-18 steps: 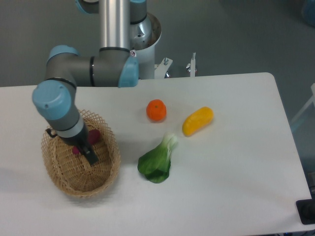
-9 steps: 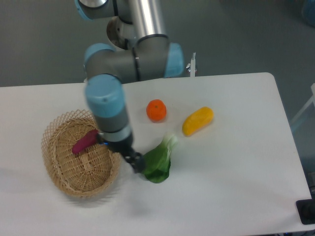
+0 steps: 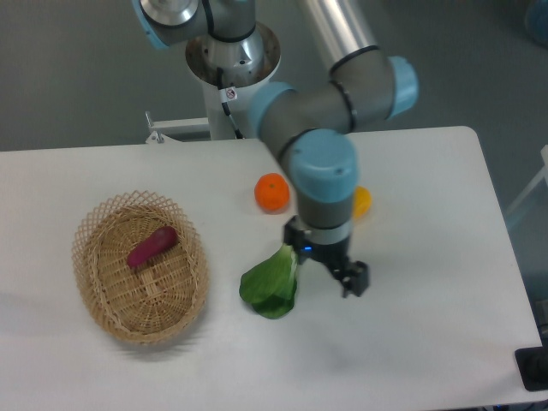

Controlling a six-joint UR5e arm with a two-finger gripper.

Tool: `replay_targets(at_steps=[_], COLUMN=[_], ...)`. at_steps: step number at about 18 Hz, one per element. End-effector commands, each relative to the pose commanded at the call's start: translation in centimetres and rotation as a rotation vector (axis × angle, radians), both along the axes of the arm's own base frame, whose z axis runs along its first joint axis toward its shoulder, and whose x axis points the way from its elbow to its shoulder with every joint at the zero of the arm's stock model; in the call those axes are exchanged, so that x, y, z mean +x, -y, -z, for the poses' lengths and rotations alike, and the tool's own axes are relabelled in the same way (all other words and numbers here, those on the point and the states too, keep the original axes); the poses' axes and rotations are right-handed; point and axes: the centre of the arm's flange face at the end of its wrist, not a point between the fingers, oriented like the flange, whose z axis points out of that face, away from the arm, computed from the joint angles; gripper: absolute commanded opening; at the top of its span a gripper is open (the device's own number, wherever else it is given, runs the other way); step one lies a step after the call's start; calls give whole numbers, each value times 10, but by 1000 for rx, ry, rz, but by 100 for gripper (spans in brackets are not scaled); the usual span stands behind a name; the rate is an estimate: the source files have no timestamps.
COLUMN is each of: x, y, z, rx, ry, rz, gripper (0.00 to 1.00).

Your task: Place the sweet potato in the basket

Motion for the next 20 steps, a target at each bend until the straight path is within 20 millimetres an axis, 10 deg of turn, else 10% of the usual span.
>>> replay_targets(at_steps=[10,20], x=[-58,-64], y=[42,44], z=[17,28], rx=[-25,-38], ry=[2,9], rz=[55,65], gripper=[100,100])
